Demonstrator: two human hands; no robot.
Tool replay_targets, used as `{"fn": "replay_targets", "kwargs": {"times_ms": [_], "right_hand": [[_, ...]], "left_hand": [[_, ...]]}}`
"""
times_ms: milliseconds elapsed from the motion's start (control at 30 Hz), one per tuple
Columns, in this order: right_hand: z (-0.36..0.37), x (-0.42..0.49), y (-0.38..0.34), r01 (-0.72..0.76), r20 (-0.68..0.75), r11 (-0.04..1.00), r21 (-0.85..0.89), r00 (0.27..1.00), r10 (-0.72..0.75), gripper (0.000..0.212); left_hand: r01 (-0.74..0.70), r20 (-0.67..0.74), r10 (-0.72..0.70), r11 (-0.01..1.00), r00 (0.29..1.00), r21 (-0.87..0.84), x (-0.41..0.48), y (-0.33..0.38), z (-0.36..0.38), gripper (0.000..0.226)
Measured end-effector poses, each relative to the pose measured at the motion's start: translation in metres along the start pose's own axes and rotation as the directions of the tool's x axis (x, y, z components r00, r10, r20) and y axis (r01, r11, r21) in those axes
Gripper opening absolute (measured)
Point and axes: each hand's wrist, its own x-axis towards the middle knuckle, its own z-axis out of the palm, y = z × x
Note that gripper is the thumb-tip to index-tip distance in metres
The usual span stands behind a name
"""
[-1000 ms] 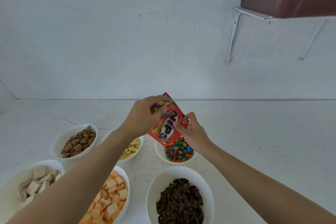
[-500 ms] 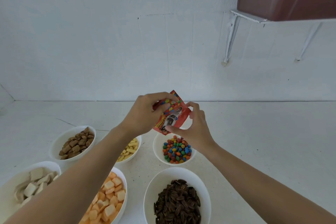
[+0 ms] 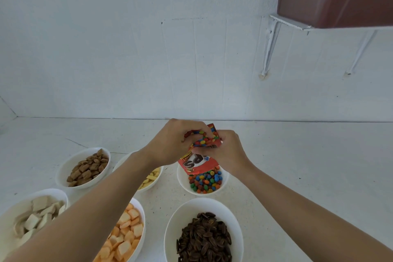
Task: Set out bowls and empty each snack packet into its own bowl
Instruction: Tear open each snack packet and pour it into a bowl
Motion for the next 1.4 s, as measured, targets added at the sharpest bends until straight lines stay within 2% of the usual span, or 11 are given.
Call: {"fn": "replay_targets", "kwargs": {"times_ms": [200,300,467,567,667,800,933,1133,1200,1300,1400], "right_hand": [[-0.005,0.006,-0.001,-0.032,0.029,0.999,0.008,0.999,0.031,0.034],[-0.009,0.006,0.006,-0.072,0.073,0.997,-0.011,0.995,0.072,0.034],[-0.018,0.004,0.015,-0.136,0.066,0.989,0.060,0.989,0.132,0.039],[-0.022,0.000,0.013,-0.143,0.059,0.976,0.164,0.989,0.135,0.036],[-0.025,-0.006,0.012,-0.179,0.064,0.948,0.263,0.984,0.168,0.027],[-0.027,-0.006,0.007,-0.210,0.078,0.943,0.259,0.977,0.197,0.023],[-0.032,-0.007,0.002,-0.251,0.126,0.928,0.276,0.966,0.224,0.027],[-0.048,-0.016,-0.003,-0.271,0.185,0.920,0.284,0.957,0.225,0.028],[-0.054,-0.018,-0.003,-0.256,0.157,0.928,0.270,0.963,0.220,0.027],[-0.064,-0.021,-0.005,-0.233,0.054,0.942,0.242,0.972,0.227,0.021],[-0.074,-0.022,-0.006,-0.208,-0.052,0.955,0.209,0.973,0.223,0.014]], "left_hand": [[-0.014,-0.162,0.006,0.999,0.987,-0.052,-0.005,0.000,0.001,0.026],[0.068,-0.272,-0.090,0.994,0.958,-0.089,-0.007,-0.002,-0.004,0.024],[0.146,-0.338,-0.236,0.951,0.911,-0.271,-0.012,-0.001,-0.010,0.022],[0.180,-0.409,-0.295,0.938,0.864,-0.296,-0.016,-0.002,-0.006,0.023],[0.220,-0.417,-0.409,0.875,0.812,-0.431,-0.020,-0.005,0.003,0.018],[0.232,-0.442,-0.486,0.826,0.754,-0.513,-0.020,0.000,0.011,0.023],[0.204,-0.479,-0.571,0.758,0.666,-0.620,-0.019,0.010,0.017,0.026],[0.236,-0.454,-0.707,0.647,0.543,-0.725,-0.021,0.018,0.032,0.025],[0.244,-0.409,-0.721,0.615,0.559,-0.750,-0.023,0.018,0.036,0.033],[0.343,-0.271,-0.714,0.589,0.646,-0.732,-0.025,0.015,0.037,0.046],[0.512,-0.147,-0.671,0.672,0.726,-0.535,-0.020,0.012,0.035,0.036]]}}
